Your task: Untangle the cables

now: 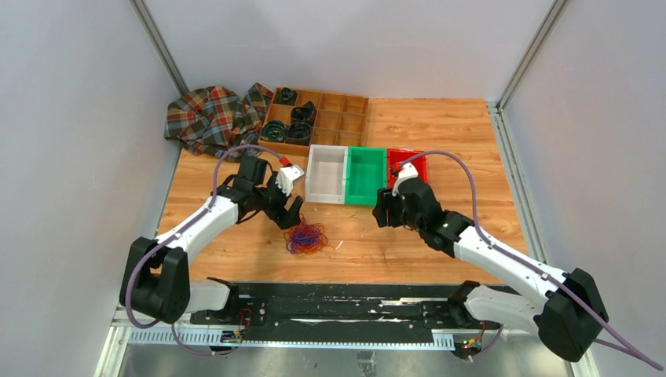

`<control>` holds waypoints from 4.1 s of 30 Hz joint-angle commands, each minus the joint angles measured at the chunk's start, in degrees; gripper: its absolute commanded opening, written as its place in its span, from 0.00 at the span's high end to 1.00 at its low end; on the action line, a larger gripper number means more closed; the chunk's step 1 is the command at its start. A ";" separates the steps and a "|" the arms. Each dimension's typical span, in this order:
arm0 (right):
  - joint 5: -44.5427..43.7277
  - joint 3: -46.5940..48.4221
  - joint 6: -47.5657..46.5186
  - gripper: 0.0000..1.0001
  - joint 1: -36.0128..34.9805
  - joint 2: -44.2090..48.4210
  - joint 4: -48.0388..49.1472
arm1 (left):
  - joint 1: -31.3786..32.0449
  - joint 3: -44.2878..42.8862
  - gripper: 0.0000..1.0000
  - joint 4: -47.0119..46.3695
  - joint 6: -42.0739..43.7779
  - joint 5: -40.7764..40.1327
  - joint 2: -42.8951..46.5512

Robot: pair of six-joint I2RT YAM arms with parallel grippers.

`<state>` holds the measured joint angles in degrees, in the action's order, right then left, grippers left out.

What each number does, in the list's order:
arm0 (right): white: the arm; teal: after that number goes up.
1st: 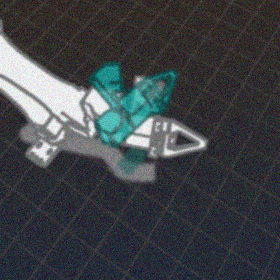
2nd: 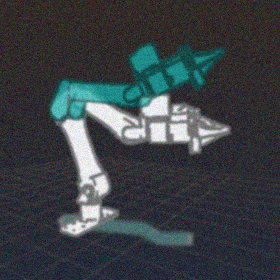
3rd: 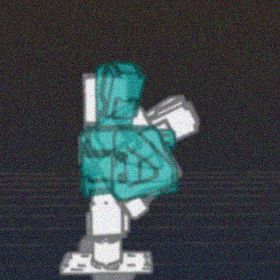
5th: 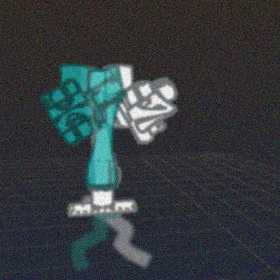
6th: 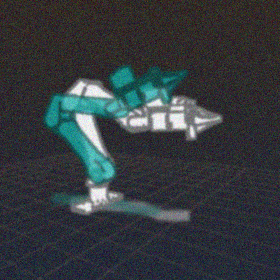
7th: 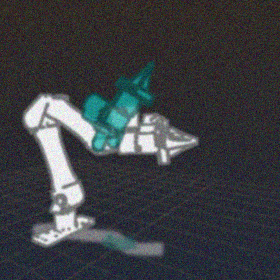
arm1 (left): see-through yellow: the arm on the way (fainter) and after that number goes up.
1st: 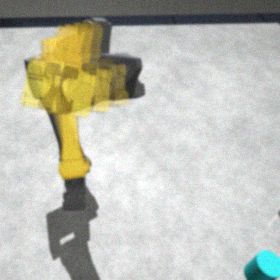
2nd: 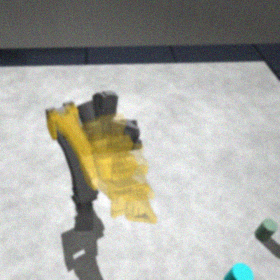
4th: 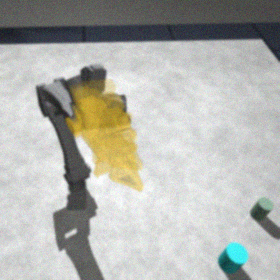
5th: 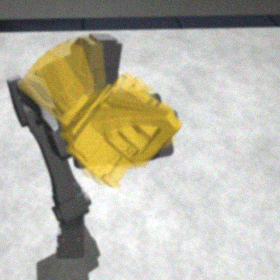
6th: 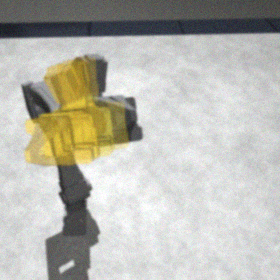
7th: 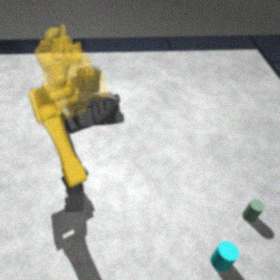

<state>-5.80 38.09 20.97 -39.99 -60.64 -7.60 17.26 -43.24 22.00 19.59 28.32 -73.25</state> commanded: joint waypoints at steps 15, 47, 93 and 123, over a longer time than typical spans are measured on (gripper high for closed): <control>-5.63 0.09 -0.64 0.46 -9.15 1.56 5.34 | 1.11 -5.23 0.85 6.21 2.32 3.13 -2.33; -0.68 16.00 -0.76 0.24 -22.94 -19.13 28.15 | 1.18 -20.04 0.99 26.72 -9.84 11.21 17.07; -12.28 5.26 6.08 0.28 -23.03 -34.20 34.75 | 1.46 -70.30 1.00 33.26 -20.30 10.57 8.52; 5.36 15.54 -12.13 0.16 -27.09 -14.55 33.71 | 1.46 -96.40 1.00 29.31 -18.46 -6.98 -3.70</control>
<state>-9.37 49.67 12.99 -63.90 -73.49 24.80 18.26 -138.54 54.33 0.93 22.59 -76.38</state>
